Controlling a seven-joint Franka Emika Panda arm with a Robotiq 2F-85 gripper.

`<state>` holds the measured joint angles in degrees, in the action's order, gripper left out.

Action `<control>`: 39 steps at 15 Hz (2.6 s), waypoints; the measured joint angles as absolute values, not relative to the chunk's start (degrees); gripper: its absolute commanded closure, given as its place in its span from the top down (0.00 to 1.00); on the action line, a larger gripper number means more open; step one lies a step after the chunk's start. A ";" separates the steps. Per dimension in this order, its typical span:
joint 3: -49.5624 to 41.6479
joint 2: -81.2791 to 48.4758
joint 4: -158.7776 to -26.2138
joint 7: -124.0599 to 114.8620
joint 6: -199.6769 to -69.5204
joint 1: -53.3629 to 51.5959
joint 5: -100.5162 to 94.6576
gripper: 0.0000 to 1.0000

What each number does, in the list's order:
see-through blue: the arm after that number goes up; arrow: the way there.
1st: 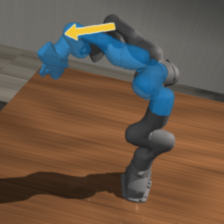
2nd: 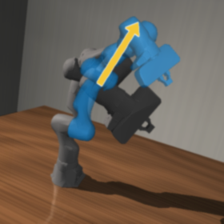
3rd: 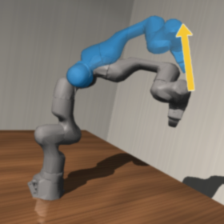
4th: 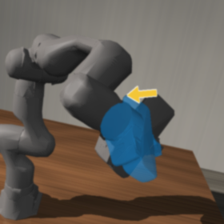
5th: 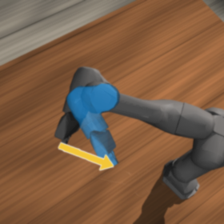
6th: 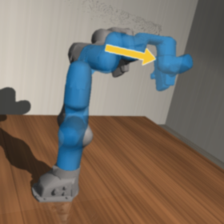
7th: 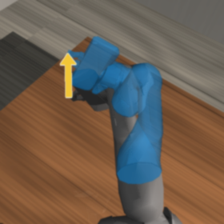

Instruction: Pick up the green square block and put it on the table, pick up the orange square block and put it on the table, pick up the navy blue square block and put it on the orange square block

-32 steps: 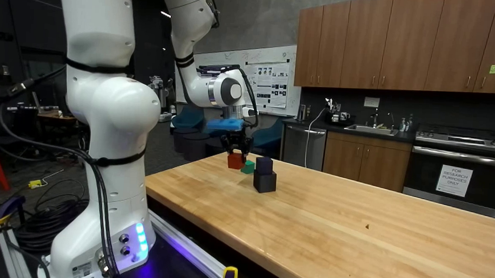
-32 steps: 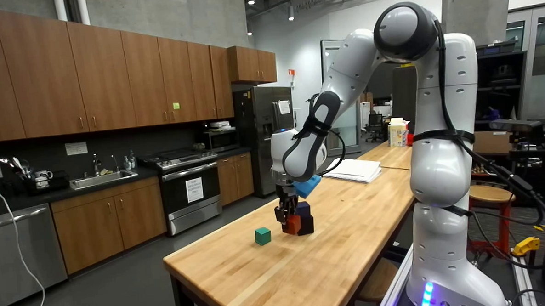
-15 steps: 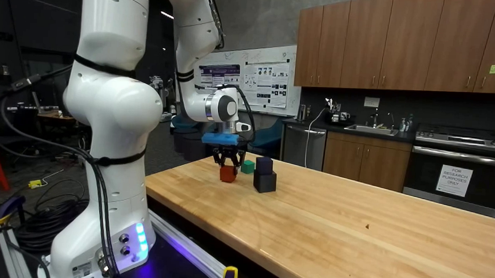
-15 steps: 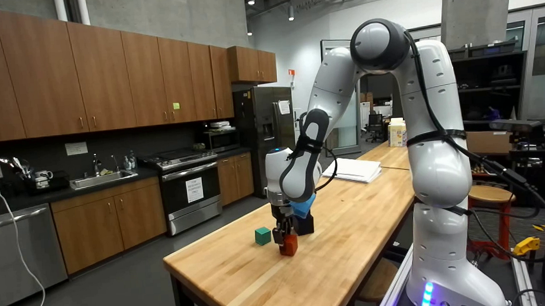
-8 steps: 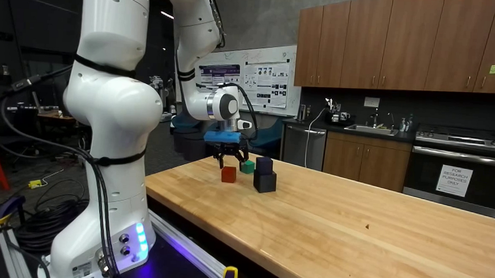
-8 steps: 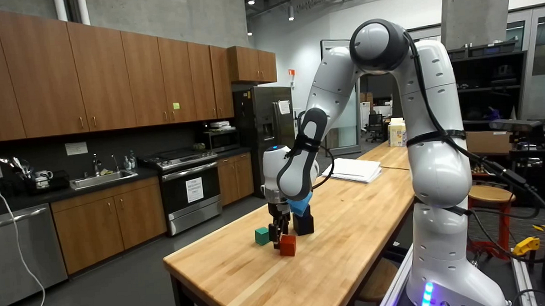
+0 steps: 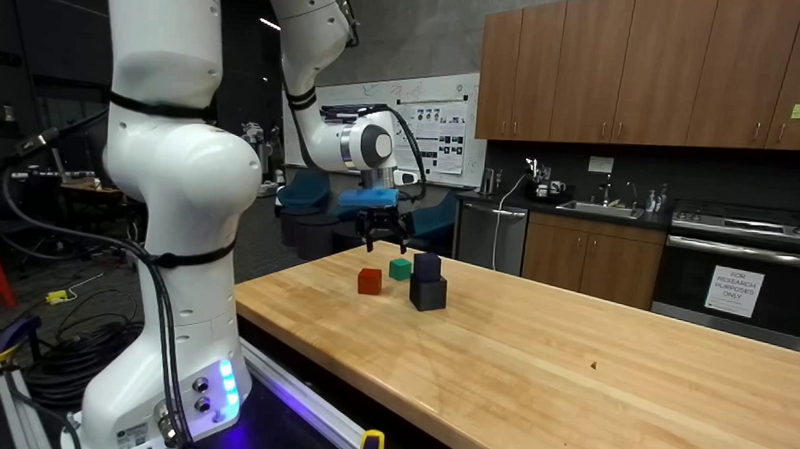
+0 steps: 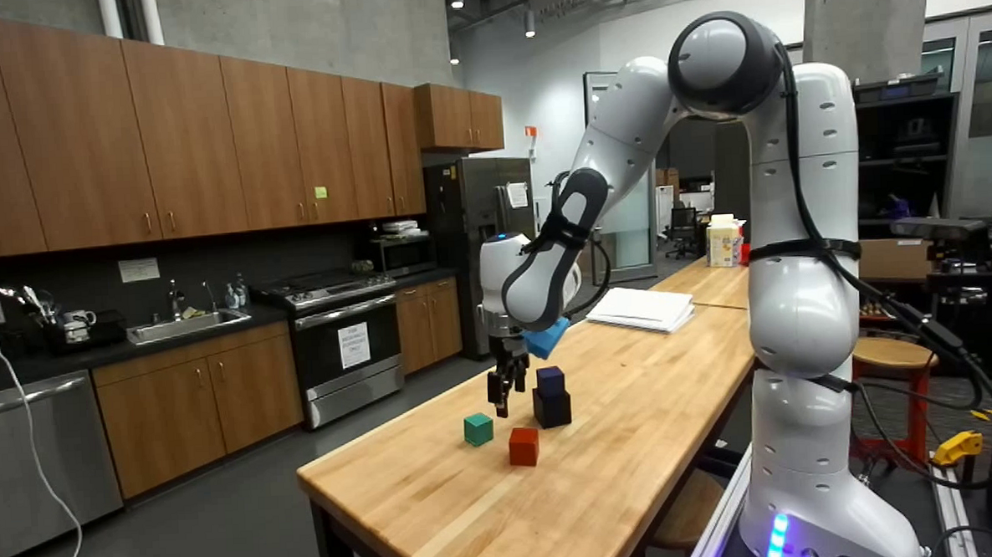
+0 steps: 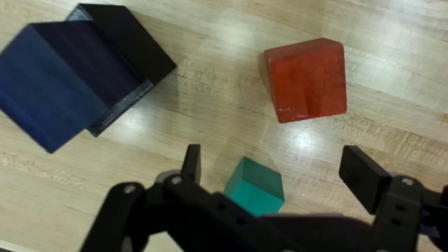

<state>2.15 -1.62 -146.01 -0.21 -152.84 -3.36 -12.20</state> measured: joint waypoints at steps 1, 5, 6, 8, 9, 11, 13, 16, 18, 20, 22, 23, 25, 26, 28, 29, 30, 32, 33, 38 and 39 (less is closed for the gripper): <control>1.94 -0.17 -146.02 -0.07 -151.39 -3.06 -12.20 1.00; 1.46 5.21 -145.90 0.54 -146.18 -1.63 -12.33 1.00; 1.45 6.37 -145.75 0.38 -144.85 -1.29 -12.43 1.00; 1.49 8.17 -145.17 -2.10 -142.81 -0.58 -14.19 1.00; 1.57 8.83 -144.78 -4.36 -141.95 -0.15 -15.37 1.00; 1.73 9.64 -143.88 -9.72 -140.47 0.89 -17.73 1.00; 1.81 9.80 -142.96 -15.21 -138.68 2.01 -18.83 1.00; 1.78 9.74 -142.30 -22.18 -135.96 3.34 -18.78 1.00; 1.72 9.41 -142.25 -25.76 -134.91 3.89 -18.09 1.00; 1.52 8.72 -142.26 -28.17 -134.69 4.17 -16.36 1.00; 1.25 7.80 -142.24 -29.92 -134.69 4.32 -14.32 1.00; 1.08 7.24 -142.22 -30.72 -134.72 4.36 -13.27 1.00; 0.71 6.02 -142.09 -32.29 -134.83 4.38 -11.83 1.00; 0.47 5.36 -141.95 -33.07 -134.86 4.39 -11.21 1.00; -0.12 4.07 -141.61 -34.29 -134.99 4.40 -10.39 1.00; -0.52 3.47 -141.49 -34.40 -135.22 4.41 -9.73 1.00; -0.96 2.96 -141.46 -34.40 -135.71 4.41 -9.22 1.00; -1.91 2.02 -141.45 -34.37 -136.95 4.46 -8.53 1.00; -2.33 1.60 -141.45 -34.34 -137.59 4.53 -8.35 1.00; -4.02 -0.42 -141.45 -33.99 -140.34 4.65 -7.67 1.00; -4.21 -0.81 -141.44 -33.87 -140.72 4.65 -7.64 1.00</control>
<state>-4.21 -0.81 -141.44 -33.87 -140.72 4.65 -7.64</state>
